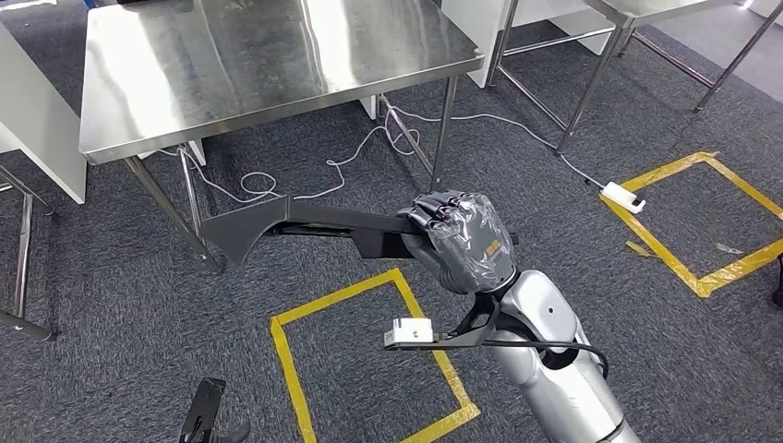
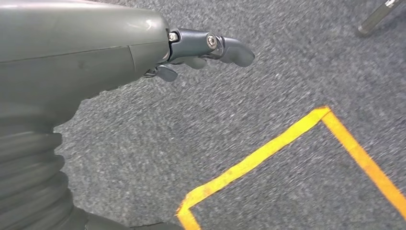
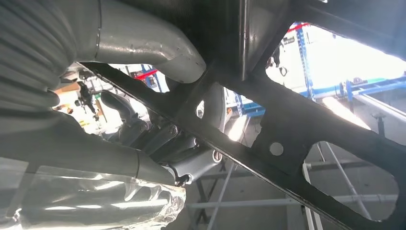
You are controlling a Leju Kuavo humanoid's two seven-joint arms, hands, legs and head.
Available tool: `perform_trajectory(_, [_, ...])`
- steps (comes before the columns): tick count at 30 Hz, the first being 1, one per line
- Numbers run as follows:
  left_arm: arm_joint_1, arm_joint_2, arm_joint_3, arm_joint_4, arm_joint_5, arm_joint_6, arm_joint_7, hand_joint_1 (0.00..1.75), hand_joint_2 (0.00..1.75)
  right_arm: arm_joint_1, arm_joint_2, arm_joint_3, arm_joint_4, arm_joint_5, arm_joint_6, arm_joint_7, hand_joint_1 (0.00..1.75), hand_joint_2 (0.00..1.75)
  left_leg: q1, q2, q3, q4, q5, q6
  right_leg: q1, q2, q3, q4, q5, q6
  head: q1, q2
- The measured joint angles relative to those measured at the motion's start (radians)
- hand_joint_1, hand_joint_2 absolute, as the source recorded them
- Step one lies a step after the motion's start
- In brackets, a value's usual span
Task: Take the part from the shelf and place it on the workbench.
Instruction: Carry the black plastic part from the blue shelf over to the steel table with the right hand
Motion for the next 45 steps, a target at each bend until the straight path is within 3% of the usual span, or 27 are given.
perform_trajectory(2, [0.000, 0.000, 0.002, 0.000, 0.000, 0.000, 0.000, 0.00, 1.75, 0.000, 0.000, 0.001, 0.001, 0.000, 0.000, 0.000, 1.66, 1.75, -0.003, -0.001, 0.009, -0.001, -0.015, -0.011, 0.004, -0.002, 0.031, -0.089, 0.044, -0.015, -0.001, 0.000])
perform_trajectory(4, [0.000, 0.000, 0.003, 0.000, 0.000, -0.001, 0.000, 0.00, 1.75, -0.001, 0.000, 0.001, 0.002, 0.000, 0.001, 0.000, 1.66, 1.75, -0.004, 0.000, 0.010, 0.002, -0.020, -0.022, 0.004, -0.001, 0.040, -0.100, 0.043, -0.042, -0.003, 0.000])
perform_trajectory(6, [-0.001, 0.001, 0.003, 0.000, 0.000, -0.001, -0.001, 0.00, 1.75, -0.003, 0.003, 0.000, 0.002, 0.000, 0.001, 0.000, 1.66, 1.75, -0.002, 0.003, -0.001, 0.035, -0.022, -0.031, -0.004, 0.001, 0.054, -0.106, 0.043, -0.055, -0.004, 0.000])
perform_trajectory(8, [-0.001, 0.001, 0.003, 0.000, 0.001, -0.001, -0.002, 0.00, 1.75, -0.005, 0.006, 0.001, 0.001, 0.000, 0.001, 0.000, 1.66, 1.75, 0.003, 0.006, -0.056, 0.133, -0.047, -0.043, -0.008, 0.002, 0.070, -0.109, 0.034, -0.066, -0.005, 0.000])
perform_trajectory(10, [0.001, 0.001, 0.003, 0.000, 0.002, -0.001, -0.002, 0.00, 1.75, -0.005, 0.009, 0.002, 0.002, 0.001, 0.001, 0.000, 1.66, 1.75, 0.010, 0.006, -0.140, 0.259, -0.098, -0.056, -0.007, 0.002, 0.081, -0.109, 0.022, -0.074, -0.006, 0.000])
perform_trajectory(11, [0.002, 0.001, 0.003, 0.000, 0.002, -0.001, -0.003, 0.00, 1.75, -0.005, 0.010, 0.003, 0.002, 0.001, 0.001, 0.000, 1.66, 1.75, 0.012, 0.007, -0.172, 0.294, -0.112, -0.061, -0.007, 0.003, 0.087, -0.109, 0.016, -0.075, -0.006, 0.000])
perform_trajectory(12, [0.003, 0.001, 0.004, 0.000, 0.003, -0.001, -0.003, 0.00, 1.75, -0.004, 0.010, 0.004, 0.002, 0.001, 0.002, 0.000, 1.66, 1.75, 0.014, 0.008, -0.190, 0.296, -0.105, -0.063, -0.007, 0.005, 0.095, -0.109, 0.009, -0.073, -0.006, 0.000])
perform_trajectory(14, [0.005, 0.001, 0.005, 0.000, 0.004, -0.002, -0.003, 0.00, 1.75, -0.005, 0.012, 0.007, 0.002, 0.001, 0.004, -0.002, 1.66, 1.75, 0.013, 0.009, -0.170, 0.199, -0.020, -0.057, -0.006, 0.007, 0.117, -0.110, -0.006, -0.070, -0.006, 0.000])
perform_trajectory(15, [0.005, 0.002, 0.006, 0.000, 0.005, -0.002, -0.004, 0.00, 1.75, -0.006, 0.013, 0.008, 0.002, 0.001, 0.005, -0.003, 1.66, 1.75, 0.011, 0.011, -0.147, 0.129, 0.030, -0.048, -0.005, 0.007, 0.128, -0.111, -0.012, -0.068, -0.005, 0.000])
perform_trajectory(16, [0.005, 0.003, 0.007, 0.000, 0.006, -0.002, -0.005, 0.00, 1.75, -0.008, 0.016, 0.010, 0.003, 0.001, 0.006, -0.003, 1.66, 1.75, 0.007, 0.012, -0.126, 0.070, 0.059, -0.038, -0.004, 0.007, 0.135, -0.112, -0.018, -0.065, -0.005, 0.000])
perform_trajectory(18, [0.004, 0.004, 0.008, 0.000, 0.006, -0.001, -0.006, 0.00, 1.75, -0.014, 0.024, 0.013, 0.006, 0.002, 0.009, -0.004, 1.66, 1.75, -0.003, 0.011, -0.106, 0.010, 0.070, -0.019, -0.002, 0.009, 0.140, -0.112, -0.022, -0.055, -0.004, 0.000])
perform_trajectory(21, [0.005, 0.002, 0.009, 0.001, 0.004, 0.003, -0.006, 0.00, 1.75, -0.025, 0.031, 0.018, 0.011, 0.012, 0.010, 0.004, 1.66, 1.75, -0.001, 0.008, -0.077, -0.012, 0.067, 0.001, 0.006, 0.009, 0.141, -0.088, -0.026, -0.037, -0.004, 0.000])
perform_trajectory(23, [0.004, 0.001, 0.011, 0.001, 0.001, 0.006, -0.006, 0.00, 1.75, -0.037, 0.032, 0.021, 0.014, 0.018, 0.009, 0.011, 1.66, 1.75, 0.003, 0.009, -0.055, -0.015, 0.066, 0.009, 0.006, 0.008, 0.105, -0.018, -0.060, -0.037, -0.001, 0.000])
perform_trajectory(26, [0.005, -0.001, 0.013, 0.002, 0.000, 0.007, -0.005, 0.00, 1.75, -0.044, 0.030, 0.022, 0.020, 0.021, 0.009, 0.016, 1.66, 1.75, 0.002, 0.007, -0.043, -0.014, 0.051, 0.010, 0.001, 0.007, -0.013, 0.163, -0.117, -0.035, 0.003, 0.000])
perform_trajectory(27, [0.006, -0.002, 0.014, 0.002, 0.000, 0.007, -0.005, 0.00, 1.75, -0.044, 0.029, 0.022, 0.023, 0.022, 0.009, 0.016, 1.66, 1.75, 0.003, 0.006, -0.037, -0.014, 0.045, 0.008, -0.001, 0.007, -0.037, 0.182, -0.114, -0.030, 0.004, 0.000])
perform_trajectory(28, [0.007, -0.003, 0.015, 0.003, 0.000, 0.007, -0.005, 0.00, 1.75, -0.044, 0.028, 0.023, 0.025, 0.022, 0.010, 0.017, 1.66, 1.75, 0.003, 0.004, -0.028, -0.014, 0.037, 0.005, -0.003, 0.006, -0.039, 0.160, -0.092, -0.022, 0.004, 0.000])
perform_trajectory(30, [0.007, -0.004, 0.017, 0.005, 0.000, 0.007, -0.005, 0.00, 1.75, -0.048, 0.026, 0.022, 0.030, 0.022, 0.011, 0.019, 1.66, 1.75, 0.005, 0.002, -0.007, -0.013, 0.019, -0.004, -0.011, 0.004, 0.000, 0.027, -0.009, 0.003, 0.005, 0.000])
perform_trajectory(31, [0.007, -0.005, 0.018, 0.006, 0.000, 0.007, -0.005, 0.00, 1.75, -0.051, 0.024, 0.022, 0.033, 0.022, 0.012, 0.021, 1.66, 1.75, 0.004, 0.001, 0.002, -0.011, 0.009, -0.011, -0.011, 0.002, 0.019, -0.036, 0.019, 0.007, 0.005, 0.000])
perform_trajectory(33, [0.007, -0.005, 0.019, 0.007, -0.001, 0.007, -0.005, 0.00, 1.75, -0.062, 0.020, 0.019, 0.040, 0.022, 0.015, 0.022, 1.66, 1.75, 0.000, 0.001, 0.007, -0.007, -0.005, -0.024, -0.009, 0.000, 0.041, -0.095, 0.041, -0.010, 0.003, 0.000])
perform_trajectory(35, [0.008, -0.005, 0.022, 0.008, -0.001, 0.008, -0.005, 0.00, 1.75, -0.069, 0.014, 0.012, 0.047, 0.022, 0.017, 0.023, 1.66, 1.75, -0.001, 0.003, 0.008, -0.001, -0.013, -0.034, -0.009, 0.001, 0.050, -0.093, 0.035, -0.035, 0.000, 0.000])
perform_trajectory(36, [0.008, -0.005, 0.023, 0.008, -0.001, 0.009, -0.006, 0.00, 1.75, -0.071, 0.011, 0.007, 0.050, 0.022, 0.017, 0.022, 1.66, 1.75, 0.001, 0.006, 0.000, 0.015, -0.015, -0.038, -0.011, 0.002, 0.054, -0.094, 0.034, -0.041, -0.002, 0.000])
perform_trajectory(38, [0.008, -0.006, 0.025, 0.008, -0.001, 0.012, -0.007, 0.00, 1.75, -0.075, 0.008, 0.002, 0.055, 0.022, 0.017, 0.019, 1.66, 1.75, 0.005, 0.010, -0.054, 0.099, -0.023, -0.047, -0.014, 0.002, 0.069, -0.095, 0.025, -0.053, -0.003, 0.000])
perform_trajectory(40, [0.010, -0.006, 0.026, 0.009, -0.001, 0.014, -0.008, 0.00, 1.75, -0.074, 0.008, 0.001, 0.061, 0.023, 0.017, 0.015, 1.66, 1.75, 0.009, 0.011, -0.147, 0.226, -0.059, -0.056, -0.011, 0.003, 0.081, -0.095, 0.012, -0.066, -0.004, 0.000])
perform_trajectory(42, [0.015, -0.006, 0.027, 0.011, 0.000, 0.015, -0.011, 0.00, 1.75, -0.068, 0.007, 0.002, 0.068, 0.024, 0.016, 0.014, 1.66, 1.75, 0.011, 0.011, -0.217, 0.294, -0.089, -0.059, -0.007, 0.006, 0.097, -0.095, -0.003, -0.070, -0.005, 0.000])
perform_trajectory(43, [0.017, -0.006, 0.028, 0.012, 0.000, 0.015, -0.012, 0.00, 1.75, -0.066, 0.007, 0.003, 0.072, 0.024, 0.016, 0.014, 1.66, 1.75, 0.011, 0.011, -0.229, 0.284, -0.078, -0.056, -0.005, 0.008, 0.107, -0.095, -0.011, -0.070, -0.005, 0.000])
perform_trajectory(45, [0.019, -0.006, 0.030, 0.013, -0.001, 0.016, -0.014, 0.00, 1.75, -0.065, 0.007, 0.005, 0.076, 0.024, 0.015, 0.014, 1.66, 1.75, 0.008, 0.011, -0.202, 0.171, 0.013, -0.040, 0.000, 0.011, 0.131, -0.097, -0.028, -0.069, -0.005, 0.000])
